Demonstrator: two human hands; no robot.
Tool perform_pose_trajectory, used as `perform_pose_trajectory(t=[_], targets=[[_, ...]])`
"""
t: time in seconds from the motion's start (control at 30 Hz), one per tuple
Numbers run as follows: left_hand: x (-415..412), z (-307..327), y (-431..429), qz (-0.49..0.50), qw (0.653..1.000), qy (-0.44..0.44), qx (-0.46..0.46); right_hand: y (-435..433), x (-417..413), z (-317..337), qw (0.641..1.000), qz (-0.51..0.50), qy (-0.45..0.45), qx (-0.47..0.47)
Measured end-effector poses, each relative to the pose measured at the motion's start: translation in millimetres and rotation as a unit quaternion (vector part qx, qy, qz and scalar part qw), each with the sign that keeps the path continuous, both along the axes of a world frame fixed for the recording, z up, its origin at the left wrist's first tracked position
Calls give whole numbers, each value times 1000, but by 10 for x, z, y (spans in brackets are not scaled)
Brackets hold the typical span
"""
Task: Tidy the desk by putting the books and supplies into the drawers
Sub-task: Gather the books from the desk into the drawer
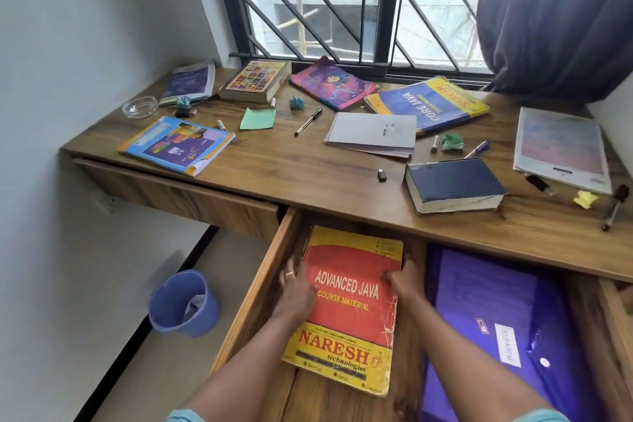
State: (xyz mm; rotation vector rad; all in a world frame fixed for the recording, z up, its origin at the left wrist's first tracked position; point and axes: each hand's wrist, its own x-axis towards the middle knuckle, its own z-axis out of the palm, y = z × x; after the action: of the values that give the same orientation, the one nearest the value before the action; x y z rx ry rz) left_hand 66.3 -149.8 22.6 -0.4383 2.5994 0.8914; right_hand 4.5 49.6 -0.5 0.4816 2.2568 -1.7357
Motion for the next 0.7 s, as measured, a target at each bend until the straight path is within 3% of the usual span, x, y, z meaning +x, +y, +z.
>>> perform_pose_trajectory(t=[0.07,0.13,0.23,0.37,0.6,0.7], targets=[[169,-7,-30,-130,990,-5,-55,-14,119,-33,995,74,32,58],[335,-26,-134,-268,954,-44,-125,-15,210,-49,991,93,14,98],[553,-108,-279,-353,914,-97,-176,0,431,-76,983,108,6,147],[758,-126,-329,-288,944,-48,-154,35,940,-71,974,179,13,139],[896,-318,-329,-201,972,36,-118,154,1395,-107,900,338,-4,275],[868,-329,-301,-153,981,53,-108,106,1342,-56,883,332,34,330]])
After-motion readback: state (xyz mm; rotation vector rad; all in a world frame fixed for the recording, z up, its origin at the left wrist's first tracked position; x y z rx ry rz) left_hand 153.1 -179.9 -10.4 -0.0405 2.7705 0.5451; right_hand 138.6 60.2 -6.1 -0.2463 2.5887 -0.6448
